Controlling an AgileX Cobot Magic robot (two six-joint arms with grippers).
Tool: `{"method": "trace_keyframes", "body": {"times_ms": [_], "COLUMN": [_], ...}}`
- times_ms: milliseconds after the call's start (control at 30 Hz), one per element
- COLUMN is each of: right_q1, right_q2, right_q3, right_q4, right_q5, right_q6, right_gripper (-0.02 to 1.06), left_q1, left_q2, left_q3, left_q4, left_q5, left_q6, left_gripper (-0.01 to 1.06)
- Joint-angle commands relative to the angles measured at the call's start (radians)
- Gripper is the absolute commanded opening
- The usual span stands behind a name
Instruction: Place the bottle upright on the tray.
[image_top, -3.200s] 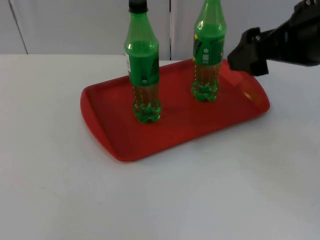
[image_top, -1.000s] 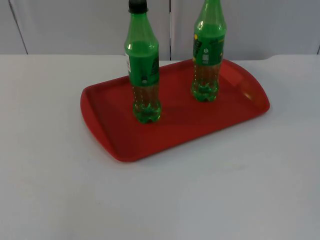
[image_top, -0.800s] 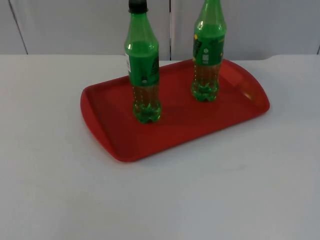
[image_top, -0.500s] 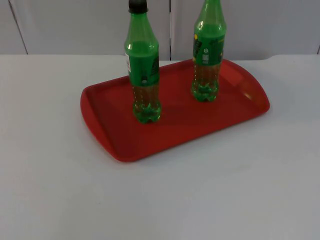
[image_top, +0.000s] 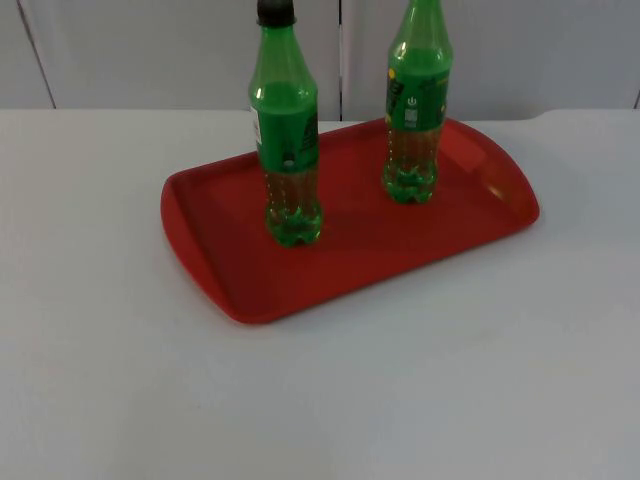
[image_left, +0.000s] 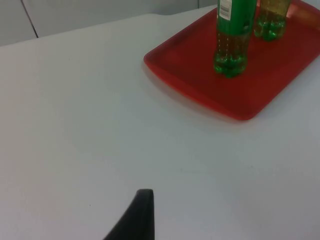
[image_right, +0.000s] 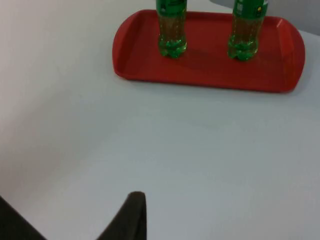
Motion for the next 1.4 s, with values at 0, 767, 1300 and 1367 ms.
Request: {"method": "trace_keyframes", "body": {"times_ms": [0,767,1300,1367], "right_q1": [0.004,0.004,0.004,0.004], "right_q2": [-0.004,-0.004,-0.004,-0.004], "right_q3": [0.001,0.001,0.001,0.001], "right_q4": [-0.008,0.006,0.006,0.006], "right_q5": [0.0,0.0,0.0,0.0], "right_q6": [0.008,-0.016,-0.016,-0.016], "right_gripper": [1.05,1.05,1.05,1.05], "left_q1": [-0.006,-0.006,-0.006,-0.006], "left_q2": [-0.003,-0.003,-0.003,-0.003], "left_q3": [0.003,0.003,0.003,0.003], "left_q4": [0.001,-0.008,0.001,0.001], "left_q5": [-0.002,-0.002,-0.002,-0.002], "left_q6": [-0.002,0.017,0.015,0.015], "left_gripper": [1.05,1.05,1.05,1.05]}}
